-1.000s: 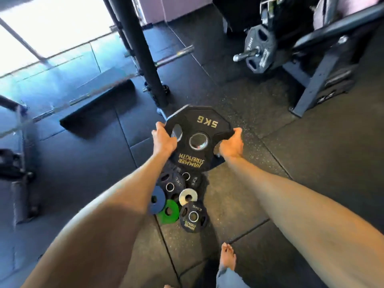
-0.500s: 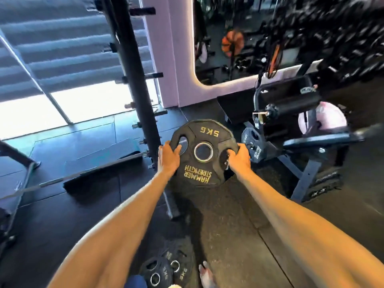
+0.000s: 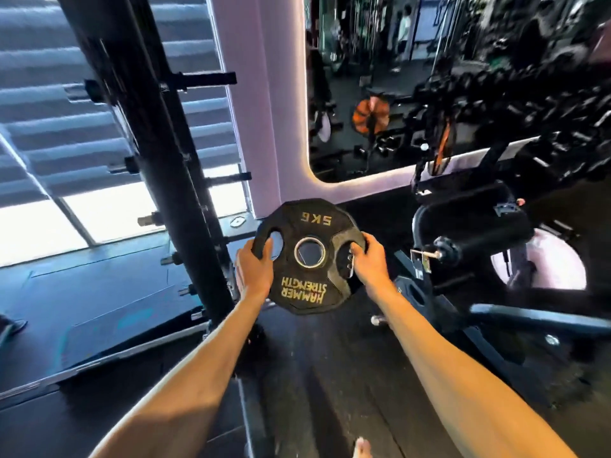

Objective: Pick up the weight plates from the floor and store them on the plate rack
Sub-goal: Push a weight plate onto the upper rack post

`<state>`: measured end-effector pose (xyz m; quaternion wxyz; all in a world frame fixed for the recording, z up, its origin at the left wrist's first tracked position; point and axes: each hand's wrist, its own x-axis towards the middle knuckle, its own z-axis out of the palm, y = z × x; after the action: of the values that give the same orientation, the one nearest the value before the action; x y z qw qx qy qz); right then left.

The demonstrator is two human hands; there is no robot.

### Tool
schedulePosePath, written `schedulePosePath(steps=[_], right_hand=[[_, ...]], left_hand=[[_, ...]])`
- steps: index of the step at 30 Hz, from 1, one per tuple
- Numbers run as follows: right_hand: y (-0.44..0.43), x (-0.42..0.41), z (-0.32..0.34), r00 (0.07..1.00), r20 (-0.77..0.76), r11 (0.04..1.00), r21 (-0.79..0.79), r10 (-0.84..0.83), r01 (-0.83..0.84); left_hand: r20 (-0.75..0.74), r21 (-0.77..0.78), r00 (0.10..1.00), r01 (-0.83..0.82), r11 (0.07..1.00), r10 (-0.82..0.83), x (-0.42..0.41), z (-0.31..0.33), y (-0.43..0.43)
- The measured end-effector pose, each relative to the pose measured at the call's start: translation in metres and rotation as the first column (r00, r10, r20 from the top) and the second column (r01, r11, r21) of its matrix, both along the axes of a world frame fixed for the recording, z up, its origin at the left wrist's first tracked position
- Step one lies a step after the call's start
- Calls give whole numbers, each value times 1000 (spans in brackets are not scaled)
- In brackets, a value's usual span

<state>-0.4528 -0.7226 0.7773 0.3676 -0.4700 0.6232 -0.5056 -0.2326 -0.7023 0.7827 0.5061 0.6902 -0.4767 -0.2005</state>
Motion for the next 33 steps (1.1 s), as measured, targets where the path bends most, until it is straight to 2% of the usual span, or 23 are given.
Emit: schedulePosePath(steps=[6,8,15,21,25,33], right_hand=[[-147,-5,-5,997,65,999,-10,50,-49],[-195,-6,5,994,74,997,-16,78,-77],[-346,7,32,982,70,980,-102,176,-168],[-476,48,53,973,130,970,-179,188,-164],[-575,88,75,976,88,942,-292,200,-166],[-711,167,159,924,148,815,-534,351,-225]], left_hand=[[-5,-80,994,-107,991,107,-13,7,-129],[-3,-63,989,-149,987,149,-13,12,-173],[-96,-78,948,-312,947,304,-11,33,-306],[-114,-202,920,-392,898,376,22,52,-426],[-180,-304,908,-418,856,379,58,83,-508],[-237,-503,874,-484,716,424,125,157,-625]])
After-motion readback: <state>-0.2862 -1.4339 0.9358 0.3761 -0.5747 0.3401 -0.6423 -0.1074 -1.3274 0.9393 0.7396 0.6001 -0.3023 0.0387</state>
